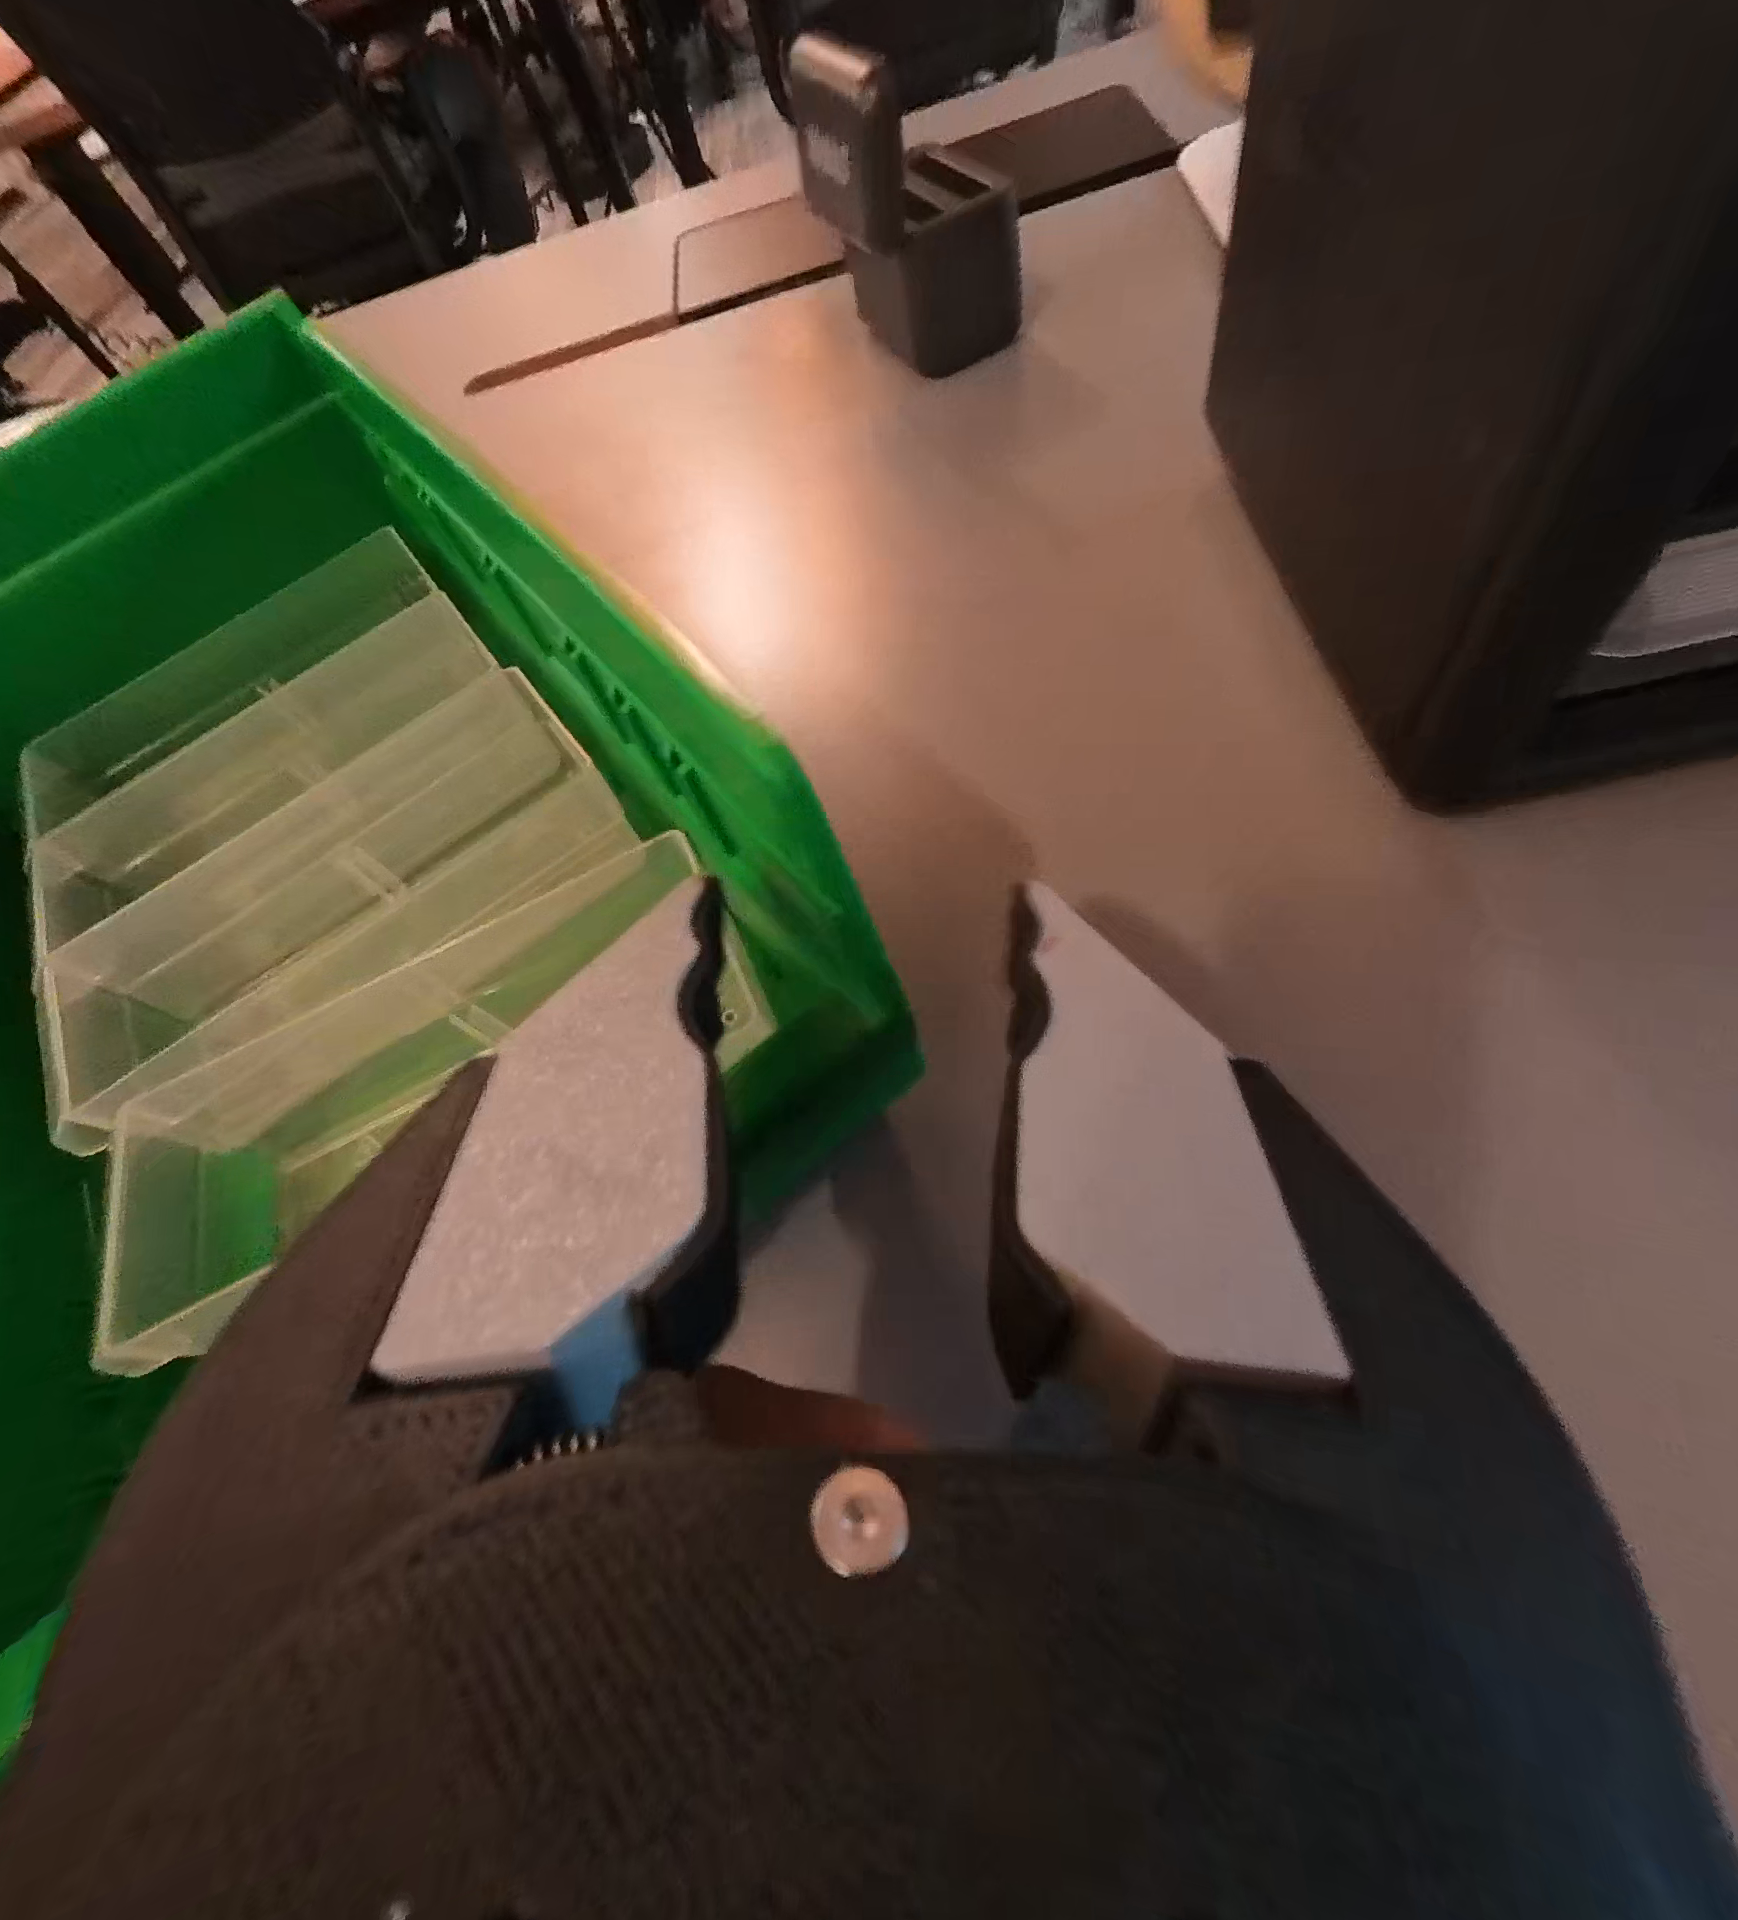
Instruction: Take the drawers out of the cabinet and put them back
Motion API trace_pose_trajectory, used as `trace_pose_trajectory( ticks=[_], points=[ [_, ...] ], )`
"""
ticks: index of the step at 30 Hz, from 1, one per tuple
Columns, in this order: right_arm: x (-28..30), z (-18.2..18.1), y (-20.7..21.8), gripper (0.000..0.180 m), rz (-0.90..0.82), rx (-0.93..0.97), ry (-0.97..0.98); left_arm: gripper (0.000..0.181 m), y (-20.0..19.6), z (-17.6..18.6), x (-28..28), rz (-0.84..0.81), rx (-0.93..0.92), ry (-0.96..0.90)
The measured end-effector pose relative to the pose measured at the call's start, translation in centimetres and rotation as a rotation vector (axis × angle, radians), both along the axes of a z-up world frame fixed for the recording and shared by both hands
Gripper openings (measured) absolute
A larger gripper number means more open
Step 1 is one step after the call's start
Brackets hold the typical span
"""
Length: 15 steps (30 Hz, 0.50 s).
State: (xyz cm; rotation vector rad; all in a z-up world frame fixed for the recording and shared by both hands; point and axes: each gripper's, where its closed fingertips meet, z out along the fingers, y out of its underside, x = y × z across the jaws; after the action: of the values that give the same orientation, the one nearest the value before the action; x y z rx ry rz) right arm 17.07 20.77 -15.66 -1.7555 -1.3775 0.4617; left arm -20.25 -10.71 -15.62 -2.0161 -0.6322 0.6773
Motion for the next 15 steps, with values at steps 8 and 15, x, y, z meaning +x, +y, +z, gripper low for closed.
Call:
trace_pose_trajectory(
  ticks=[8, 15],
  points=[
    [0.2, -0.2, -0.4, 0.043, 0.047, -0.021, -0.016, 0.018, -2.1, -0.2, 1.1, -0.104, -0.101, 0.018],
    [1.9, -0.8, -1.5, 0.041, 0.206, -0.018, -0.095, 0.015, -4.4, -0.1, 4.0, -0.284, -0.143, -0.057]
  ],
)
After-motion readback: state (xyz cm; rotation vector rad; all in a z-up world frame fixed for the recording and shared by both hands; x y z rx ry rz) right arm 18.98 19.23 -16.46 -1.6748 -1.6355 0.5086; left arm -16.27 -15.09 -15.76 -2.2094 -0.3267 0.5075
